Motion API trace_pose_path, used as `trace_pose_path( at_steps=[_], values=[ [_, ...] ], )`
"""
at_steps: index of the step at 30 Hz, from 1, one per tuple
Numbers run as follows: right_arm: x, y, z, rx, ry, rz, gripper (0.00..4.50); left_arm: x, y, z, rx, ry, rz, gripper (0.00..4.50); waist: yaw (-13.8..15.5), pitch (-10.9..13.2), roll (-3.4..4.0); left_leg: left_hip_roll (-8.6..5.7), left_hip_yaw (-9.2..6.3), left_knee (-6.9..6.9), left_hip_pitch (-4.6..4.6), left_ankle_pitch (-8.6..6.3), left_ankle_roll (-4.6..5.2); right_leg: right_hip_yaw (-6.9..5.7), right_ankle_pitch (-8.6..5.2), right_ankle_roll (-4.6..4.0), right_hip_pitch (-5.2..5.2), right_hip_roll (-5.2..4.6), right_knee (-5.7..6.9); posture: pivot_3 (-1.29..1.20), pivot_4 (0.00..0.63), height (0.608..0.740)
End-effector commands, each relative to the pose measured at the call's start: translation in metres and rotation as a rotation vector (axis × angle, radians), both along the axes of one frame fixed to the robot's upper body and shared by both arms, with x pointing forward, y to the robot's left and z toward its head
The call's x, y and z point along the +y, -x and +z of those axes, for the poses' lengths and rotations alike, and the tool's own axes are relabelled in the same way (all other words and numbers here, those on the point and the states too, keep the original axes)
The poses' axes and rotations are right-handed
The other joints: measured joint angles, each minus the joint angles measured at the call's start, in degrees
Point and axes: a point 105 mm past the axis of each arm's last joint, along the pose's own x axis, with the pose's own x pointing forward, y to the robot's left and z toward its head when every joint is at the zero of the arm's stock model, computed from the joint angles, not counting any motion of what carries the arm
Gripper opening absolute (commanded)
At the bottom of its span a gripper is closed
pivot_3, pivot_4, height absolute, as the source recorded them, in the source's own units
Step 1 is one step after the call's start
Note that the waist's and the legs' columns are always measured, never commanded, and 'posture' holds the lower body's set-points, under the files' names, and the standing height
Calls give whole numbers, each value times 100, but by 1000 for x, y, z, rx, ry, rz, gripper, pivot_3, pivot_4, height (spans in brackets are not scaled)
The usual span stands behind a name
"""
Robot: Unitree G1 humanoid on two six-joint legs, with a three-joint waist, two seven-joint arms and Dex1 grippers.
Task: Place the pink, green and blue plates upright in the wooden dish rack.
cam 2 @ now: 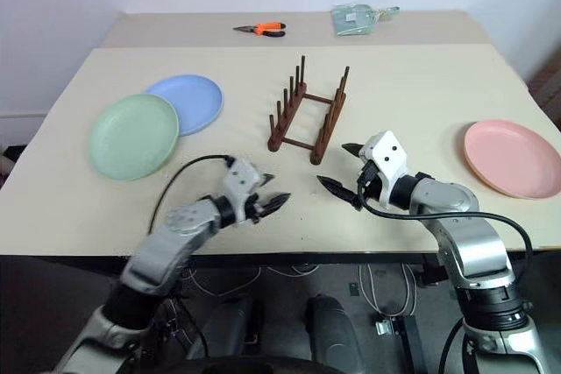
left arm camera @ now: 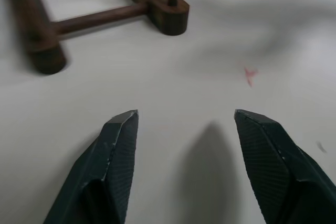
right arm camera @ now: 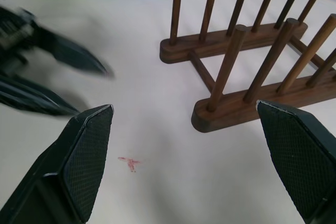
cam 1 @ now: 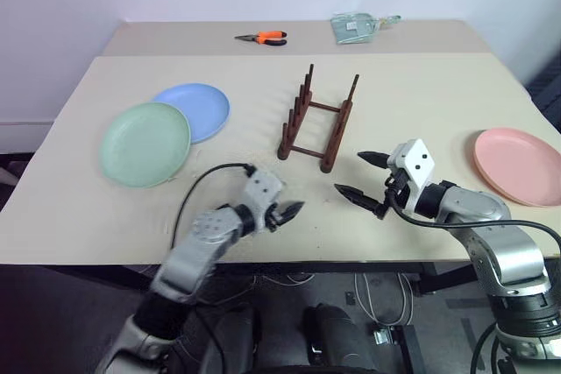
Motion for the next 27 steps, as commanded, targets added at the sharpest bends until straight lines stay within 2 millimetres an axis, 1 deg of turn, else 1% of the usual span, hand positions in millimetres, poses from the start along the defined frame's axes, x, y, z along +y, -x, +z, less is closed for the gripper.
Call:
trace_pose_path(
  at_steps=[1,2,5,8,13,17,20,21,23,24,27],
  values=[
    [-5,4,15,-55,5,-4,4500,-13,-23,-1,-45,-45,128,3241,-4,-1,-2,-1,0,1,0,0,1,0,1,2,2,0,-1,0,150,740],
    [-7,5,15,-55,9,-7,4500,-17,-30,-2,-53,-57,159,3241,-6,-1,-2,-1,0,1,0,0,2,0,1,3,2,0,-2,0,150,740],
    [-12,7,13,-54,18,-20,4500,-36,-42,-4,-44,-47,178,3241,-13,-2,-2,-1,0,0,2,0,3,0,1,3,2,2,-2,0,150,740],
    [-16,8,12,-57,27,-31,4500,-50,-48,-4,-25,-25,173,3241,-10,-2,-3,-1,0,1,4,1,3,1,2,3,6,2,-2,0,150,740],
    [-16,10,12,-63,34,-39,4500,-69,-49,-6,8,-3,139,3241,1,-3,-4,-3,0,1,6,1,4,0,2,5,11,1,-5,0,150,740],
    [-12,11,14,-68,37,-41,4500,-76,-50,-10,44,30,135,3241,1,-4,-4,-4,-1,2,12,1,5,0,4,8,20,1,-9,0,150,740],
    [-10,11,16,-72,37,-43,4500,-75,-55,-9,50,51,155,2442,-5,-3,-5,-4,-4,-1,45,0,7,-3,3,9,56,1,-18,0,150,740],
    [-10,12,16,-72,37,-43,4500,-74,-56,-8,46,56,159,1943,-10,-3,-5,-4,-4,-6,69,-2,11,-3,2,9,78,1,-24,0,150,740],
    [-11,12,16,-71,38,-45,4500,-74,-57,-8,40,54,163,1028,-8,-3,-5,-4,-4,-8,88,-5,15,-3,1,11,98,1,-27,0,150,740],
    [-12,13,16,-70,39,-46,4500,-73,-58,-8,35,49,165,751,-3,-3,-5,-4,-4,-8,89,-5,15,-3,1,11,100,1,-26,0,150,740],
    [-13,14,16,-69,42,-49,4500,-70,-61,-7,3,13,161,735,-7,-3,-5,-5,-3,-7,89,-5,15,-2,0,12,101,0,-27,0,150,740]
  ],
)
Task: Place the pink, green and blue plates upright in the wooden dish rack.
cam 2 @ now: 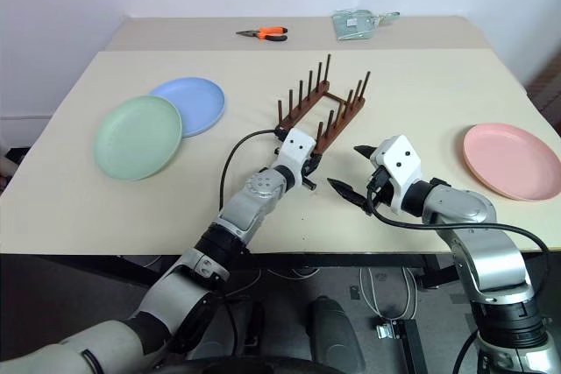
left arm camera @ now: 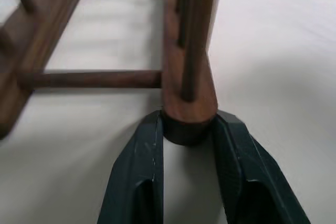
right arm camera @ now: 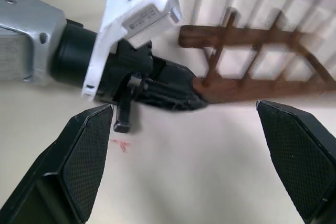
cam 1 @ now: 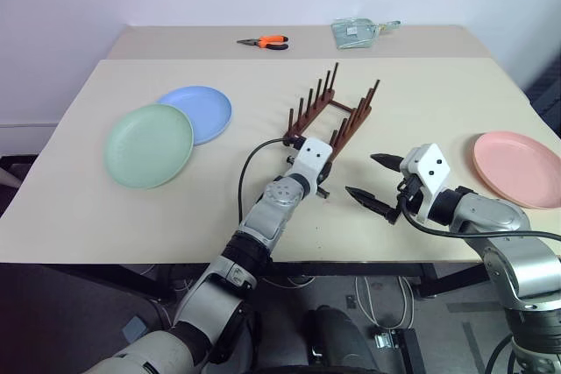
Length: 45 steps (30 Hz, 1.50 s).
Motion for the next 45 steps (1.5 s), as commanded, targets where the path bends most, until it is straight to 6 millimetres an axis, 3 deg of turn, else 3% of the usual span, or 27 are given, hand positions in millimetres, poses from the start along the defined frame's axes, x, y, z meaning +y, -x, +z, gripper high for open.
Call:
trace_pose_path(
  at_steps=[1,5,9,12,18,25,27,28,31,34,36,37,40,45],
  values=[
    [-1,3,13,-47,6,2,4500,-6,3,-7,11,-42,-25,735,0,0,0,0,0,0,0,0,0,0,0,0,0,0,0,0,150,740],
    [-1,8,10,-18,20,15,4500,-3,5,9,-75,-26,-162,735,-4,0,0,0,-1,0,0,0,0,0,0,0,-1,0,1,0,150,740],
    [3,23,-1,56,52,75,4500,3,17,27,-148,-26,-470,735,-7,1,0,1,1,-6,-4,0,0,0,-1,-1,-9,0,0,0,150,740],
    [2,24,-4,58,56,68,4500,17,19,29,-147,-75,-650,735,-7,2,0,1,1,-6,-5,0,-1,0,0,-2,-10,0,0,0,150,740],
    [0,24,-6,54,54,54,4500,43,0,29,-68,-138,-733,735,-6,3,-1,0,2,-4,-11,-3,5,-2,-1,-1,-11,1,-7,0,150,740],
    [-17,15,-11,39,85,-60,4500,64,-22,25,-74,-195,-579,4219,-12,4,-3,-1,3,-3,-14,-7,12,-1,-3,3,-15,1,-7,0,150,740],
    [-27,12,-18,46,136,-101,4500,72,-22,21,-47,-177,-559,4464,-11,4,-3,-1,3,-3,-14,-7,12,-1,-3,3,-15,1,-7,0,150,740],
    [-34,9,-21,52,154,-132,4236,76,-18,20,-31,-150,-575,4492,-14,4,-3,-1,3,-3,-14,-7,12,-1,-3,4,-15,1,-7,0,150,740],
    [-53,2,-28,62,209,-200,3144,81,4,23,21,-30,-647,3496,-45,3,-1,0,3,-5,-13,-7,12,1,-3,3,-16,1,-5,0,150,740],
    [-65,-8,-34,59,251,-244,1587,65,40,25,38,-12,-741,1980,-51,3,0,2,4,-6,-13,-7,11,6,-3,3,-18,-3,-3,0,150,740],
    [-68,-15,-38,63,278,-263,560,52,45,25,35,-29,-694,983,-1,3,0,2,4,-1,-13,-6,11,8,-3,2,-16,-5,-1,0,150,740],
    [-70,-19,-40,64,299,-274,87,43,42,24,32,-41,-631,965,8,3,0,2,3,2,-12,-6,11,7,-2,3,-12,-7,-1,0,150,740],
    [-76,-36,-45,62,355,-323,30,25,30,24,106,-1,-416,965,3,3,-1,-3,3,10,-10,-7,12,6,1,9,-3,-11,-3,0,150,740],
    [-73,-60,-44,41,383,-362,30,26,13,6,135,-101,-222,965,-88,2,1,-1,7,-7,-7,-8,14,13,0,12,-16,2,-1,0,150,740]
  ],
)
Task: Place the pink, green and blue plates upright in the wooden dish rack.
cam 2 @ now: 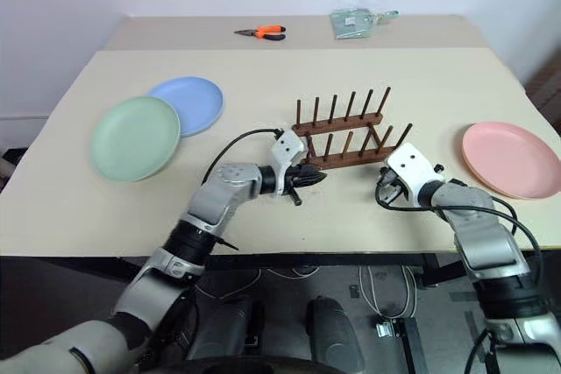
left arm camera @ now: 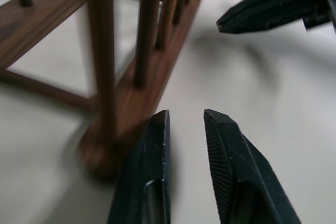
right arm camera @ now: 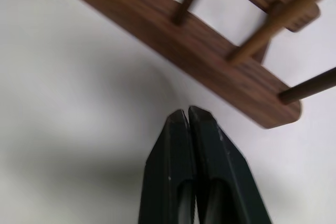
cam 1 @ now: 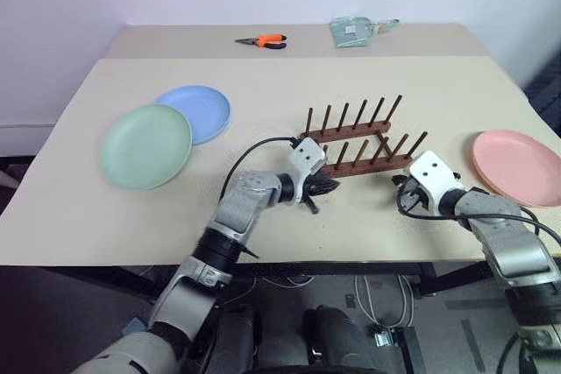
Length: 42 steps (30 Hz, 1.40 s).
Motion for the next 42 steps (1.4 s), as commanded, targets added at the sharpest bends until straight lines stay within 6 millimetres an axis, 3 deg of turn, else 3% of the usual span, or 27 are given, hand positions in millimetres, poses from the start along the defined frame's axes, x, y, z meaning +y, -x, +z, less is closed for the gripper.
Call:
trace_pose_path(
  at_steps=[1,8,16,22,25,31,36,42],
  values=[
    [4,-16,8,-53,36,-11,30,13,-20,-9,-41,-96,154,965,-46,0,0,3,0,-1,4,0,0,0,0,0,0,2,3,0,150,740],
    [12,-38,14,-112,44,-4,30,37,-51,-11,-114,-149,312,965,-94,-1,1,1,2,5,11,4,-7,0,1,-1,9,-2,6,0,150,740],
    [12,-61,24,-182,48,-30,30,43,-60,-10,-142,-164,304,965,-84,-1,1,1,4,2,10,4,-7,0,2,-1,7,-5,5,0,150,740],
    [9,-60,27,-199,42,-29,30,40,-56,-11,-153,-158,282,965,-84,-1,2,0,4,2,9,4,-7,0,2,-1,7,-7,5,0,150,740],
    [0,-48,32,-184,52,-20,832,38,-46,-1,-160,-82,223,965,-84,-1,3,0,4,-3,8,4,-7,0,2,-1,6,-7,4,0,150,740],
    [-56,-7,59,-201,221,-144,3500,50,15,36,-264,119,-91,965,-71,0,9,2,4,-11,-24,4,-12,4,1,-2,-26,-14,-1,0,150,740],
    [-85,11,58,-163,286,-246,3500,64,43,42,-244,139,-227,965,-74,0,9,3,3,-8,9,7,-17,3,4,-9,9,-20,-3,0,150,740],
    [-119,9,34,-95,318,-386,3500,65,58,56,-248,178,-317,965,-78,0,10,3,5,-9,5,7,-15,3,3,-11,4,-17,-4,0,150,740]
  ],
)
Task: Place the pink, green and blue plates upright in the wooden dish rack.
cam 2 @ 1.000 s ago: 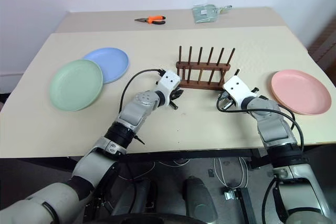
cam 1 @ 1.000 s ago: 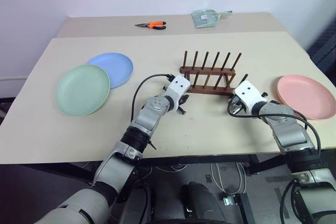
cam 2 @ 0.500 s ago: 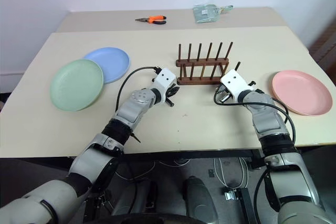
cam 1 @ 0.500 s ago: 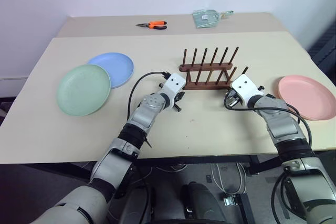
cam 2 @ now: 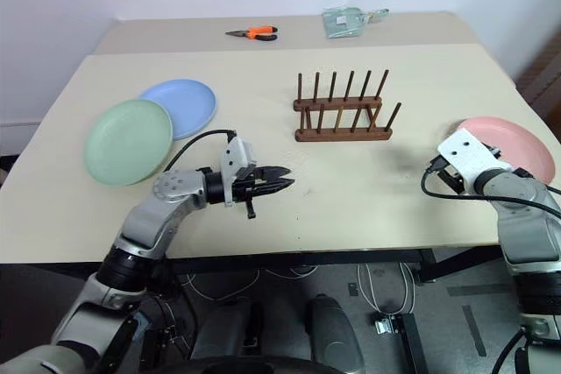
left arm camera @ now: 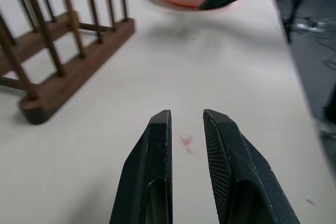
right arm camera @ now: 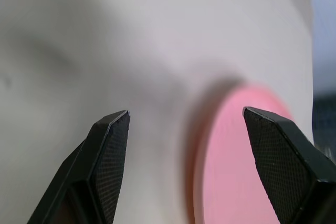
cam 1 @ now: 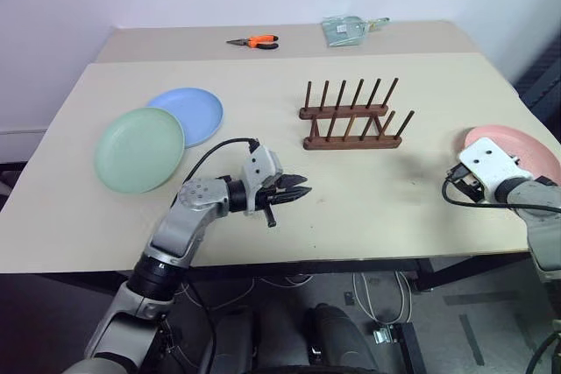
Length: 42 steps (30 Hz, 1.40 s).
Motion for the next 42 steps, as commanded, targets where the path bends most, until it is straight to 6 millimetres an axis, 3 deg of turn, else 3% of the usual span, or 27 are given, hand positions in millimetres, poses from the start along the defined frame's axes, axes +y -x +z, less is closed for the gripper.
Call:
trace_pose_path(
  at_steps=[1,5,9,10,12,16,19,20,24,26,31,37,42],
  values=[
    [-19,-6,2,-25,40,-66,3500,-5,9,20,-47,53,-50,965,-1,0,0,0,2,1,0,0,0,0,0,0,0,0,-1,0,150,740],
    [-35,-13,-3,-13,93,-109,2237,-6,9,25,-64,63,-35,965,-5,1,1,0,3,1,0,0,1,0,0,1,0,6,-1,0,150,740],
    [-25,-22,3,-43,56,-59,240,-1,8,24,-60,63,3,965,-5,1,1,0,5,-1,0,0,3,1,0,2,0,9,-1,0,150,740],
    [-23,-22,5,-50,57,-49,52,0,8,23,-60,62,9,965,-7,1,2,-1,5,-1,0,0,3,1,0,3,0,9,-1,0,150,740],
    [-17,-25,16,-92,86,-7,52,3,10,22,-58,59,21,965,-13,2,3,0,5,-1,0,-1,4,2,-1,3,-1,10,-1,0,150,740],
    [17,-35,63,-258,66,167,52,10,9,22,-56,63,58,965,-23,8,16,0,7,-1,0,-1,4,4,0,4,-3,11,0,0,150,740],
    [87,-34,139,-492,-382,437,52,17,6,20,-50,58,77,965,-81,18,28,2,8,0,1,-1,4,6,0,5,-3,14,1,0,150,740],
    [102,-29,160,-532,-541,513,52,18,6,20,-51,55,80,965,-96,23,34,4,9,0,2,-1,4,8,1,5,-4,16,3,0,150,740],
    [121,-13,211,-550,-1034,717,52,17,2,21,-57,57,84,965,44,24,31,9,-9,-2,-4,-1,4,-9,0,4,-3,16,1,0,150,740],
    [122,-13,218,-502,-1143,745,52,16,1,22,-59,60,85,965,149,22,26,7,-14,1,-8,-5,10,-17,0,4,5,6,-13,0,150,740],
    [124,-19,214,-379,-1276,767,52,18,0,23,-65,64,92,965,120,20,28,2,-3,1,-21,-18,32,-17,3,-1,20,-21,-68,0,150,740],
    [125,-28,197,-280,-1266,751,52,20,4,21,-63,62,102,965,114,15,37,2,1,0,-129,-16,29,-16,13,16,-109,-15,-44,0,150,740],
    [118,-40,188,-256,-1286,697,52,21,4,23,-66,63,108,965,127,15,37,3,8,11,-143,-14,28,-14,14,16,-121,-14,-38,0,150,740]
  ],
)
